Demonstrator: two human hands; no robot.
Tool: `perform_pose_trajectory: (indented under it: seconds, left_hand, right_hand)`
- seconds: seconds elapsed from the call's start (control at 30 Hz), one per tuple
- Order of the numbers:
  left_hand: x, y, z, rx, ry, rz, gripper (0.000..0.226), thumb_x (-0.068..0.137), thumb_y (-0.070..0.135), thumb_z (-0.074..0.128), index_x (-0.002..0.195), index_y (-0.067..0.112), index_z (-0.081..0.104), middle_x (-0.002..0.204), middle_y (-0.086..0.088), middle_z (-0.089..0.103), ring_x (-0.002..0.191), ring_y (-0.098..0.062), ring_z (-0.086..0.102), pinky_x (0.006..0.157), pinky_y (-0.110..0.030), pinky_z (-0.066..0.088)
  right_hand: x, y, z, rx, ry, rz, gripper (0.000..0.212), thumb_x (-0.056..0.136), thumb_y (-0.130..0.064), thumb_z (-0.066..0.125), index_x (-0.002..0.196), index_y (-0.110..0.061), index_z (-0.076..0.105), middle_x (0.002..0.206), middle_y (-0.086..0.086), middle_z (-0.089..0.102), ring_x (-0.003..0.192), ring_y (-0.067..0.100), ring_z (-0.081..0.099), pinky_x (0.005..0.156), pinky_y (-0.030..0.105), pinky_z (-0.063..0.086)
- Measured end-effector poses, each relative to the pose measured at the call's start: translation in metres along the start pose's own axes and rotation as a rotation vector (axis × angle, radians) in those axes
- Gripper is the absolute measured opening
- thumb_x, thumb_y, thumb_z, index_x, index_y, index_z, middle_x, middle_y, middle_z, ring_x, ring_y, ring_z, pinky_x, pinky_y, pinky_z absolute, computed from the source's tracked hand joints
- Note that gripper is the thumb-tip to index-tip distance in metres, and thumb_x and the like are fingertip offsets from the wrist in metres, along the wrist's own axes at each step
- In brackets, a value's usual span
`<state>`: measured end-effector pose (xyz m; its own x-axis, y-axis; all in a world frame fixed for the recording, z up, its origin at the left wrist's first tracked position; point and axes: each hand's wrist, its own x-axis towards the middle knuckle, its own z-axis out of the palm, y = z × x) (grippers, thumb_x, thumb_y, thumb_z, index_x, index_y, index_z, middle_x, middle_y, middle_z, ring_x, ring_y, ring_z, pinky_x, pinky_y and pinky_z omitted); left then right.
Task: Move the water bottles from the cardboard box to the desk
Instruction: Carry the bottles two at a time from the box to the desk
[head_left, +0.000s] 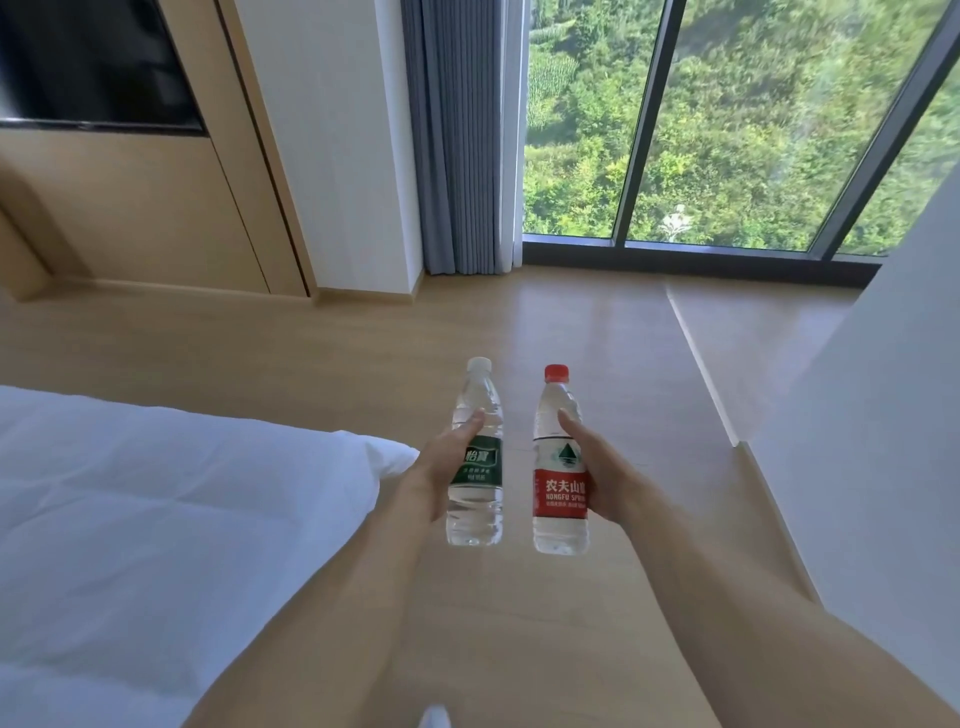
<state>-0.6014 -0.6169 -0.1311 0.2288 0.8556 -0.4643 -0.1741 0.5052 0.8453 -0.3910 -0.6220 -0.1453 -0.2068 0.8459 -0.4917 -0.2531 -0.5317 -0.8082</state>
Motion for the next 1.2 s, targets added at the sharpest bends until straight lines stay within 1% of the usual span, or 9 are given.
perform_pose_trajectory:
  seconds: [0.23,0.4,0.67,0.8,0.87,0.97,1.07,1.13,1.2]
  left_hand:
    - [0.09,0.035,-0.01,-0.013,-0.023,0.031,0.039,0.097,0.045,0.061,0.121,0.014,0.066,0.113,-0.022,0.073,0.095,-0.039,0.071,0.095,-0.062,0.053]
    - [0.175,0.081,-0.033,0.002,-0.01,0.02,0.043,0.097,0.047,0.06,0.123,0.015,0.068,0.119,-0.024,0.07,0.111,-0.046,0.066,0.098,-0.068,0.047]
    - [0.285,0.167,-0.088,0.02,-0.003,-0.015,0.047,0.096,0.05,0.059,0.125,0.013,0.066,0.121,-0.025,0.068,0.11,-0.046,0.067,0.095,-0.069,0.049]
    - [0.324,0.193,-0.108,0.0,0.015,-0.024,0.05,0.095,0.05,0.06,0.127,0.013,0.064,0.121,-0.024,0.069,0.104,-0.042,0.07,0.092,-0.068,0.051]
    - [0.344,0.205,-0.119,-0.018,0.026,-0.019,0.05,0.095,0.051,0.061,0.126,0.013,0.065,0.121,-0.024,0.069,0.105,-0.043,0.07,0.09,-0.069,0.051]
    - [0.373,0.222,-0.131,-0.018,0.066,-0.005,0.048,0.094,0.052,0.062,0.122,0.014,0.068,0.118,-0.024,0.07,0.105,-0.044,0.07,0.087,-0.071,0.051]
    - [0.403,0.24,-0.145,-0.021,0.111,0.016,0.045,0.093,0.053,0.062,0.117,0.016,0.071,0.115,-0.022,0.072,0.098,-0.04,0.073,0.085,-0.069,0.053]
    - [0.426,0.254,-0.154,-0.028,0.156,0.023,0.047,0.092,0.054,0.063,0.117,0.015,0.07,0.116,-0.023,0.071,0.1,-0.041,0.072,0.086,-0.069,0.052]
    - [0.45,0.27,-0.164,-0.039,0.203,0.023,0.05,0.091,0.054,0.064,0.119,0.013,0.07,0.117,-0.024,0.07,0.104,-0.044,0.07,0.088,-0.07,0.051]
  right_hand:
    - [0.08,-0.045,-0.006,0.004,0.018,-0.034,0.047,0.097,-0.053,0.055,0.113,-0.01,0.062,0.087,0.009,0.075,0.074,0.022,0.073,0.068,0.034,0.059]
    - [0.163,-0.096,0.013,-0.004,0.026,-0.047,0.045,0.099,-0.049,0.053,0.12,-0.01,0.06,0.091,0.01,0.076,0.076,0.023,0.075,0.065,0.033,0.059]
    - [0.285,-0.177,0.051,-0.052,0.036,-0.033,0.042,0.099,-0.048,0.052,0.113,-0.01,0.061,0.087,0.009,0.076,0.074,0.022,0.074,0.066,0.033,0.059]
    - [0.336,-0.201,0.063,-0.076,0.042,-0.014,0.044,0.099,-0.048,0.053,0.116,-0.009,0.059,0.086,0.01,0.075,0.073,0.023,0.073,0.068,0.034,0.059]
    - [0.361,-0.211,0.069,-0.082,0.04,-0.005,0.047,0.099,-0.048,0.054,0.121,-0.007,0.058,0.091,0.012,0.074,0.077,0.025,0.072,0.073,0.037,0.058]
    - [0.4,-0.224,0.077,-0.102,0.02,-0.005,0.056,0.099,-0.047,0.054,0.133,-0.003,0.054,0.114,0.02,0.069,0.088,0.03,0.068,0.089,0.044,0.054]
    - [0.446,-0.24,0.083,-0.108,-0.005,0.003,0.06,0.099,-0.046,0.055,0.14,-0.002,0.051,0.129,0.026,0.062,0.092,0.031,0.067,0.094,0.045,0.052]
    - [0.481,-0.252,0.089,-0.117,-0.028,0.027,0.059,0.098,-0.048,0.056,0.135,-0.002,0.054,0.127,0.025,0.064,0.092,0.032,0.067,0.095,0.046,0.052]
    - [0.52,-0.267,0.094,-0.134,-0.07,0.065,0.055,0.096,-0.051,0.056,0.126,-0.005,0.058,0.117,0.021,0.07,0.092,0.032,0.069,0.091,0.044,0.055]
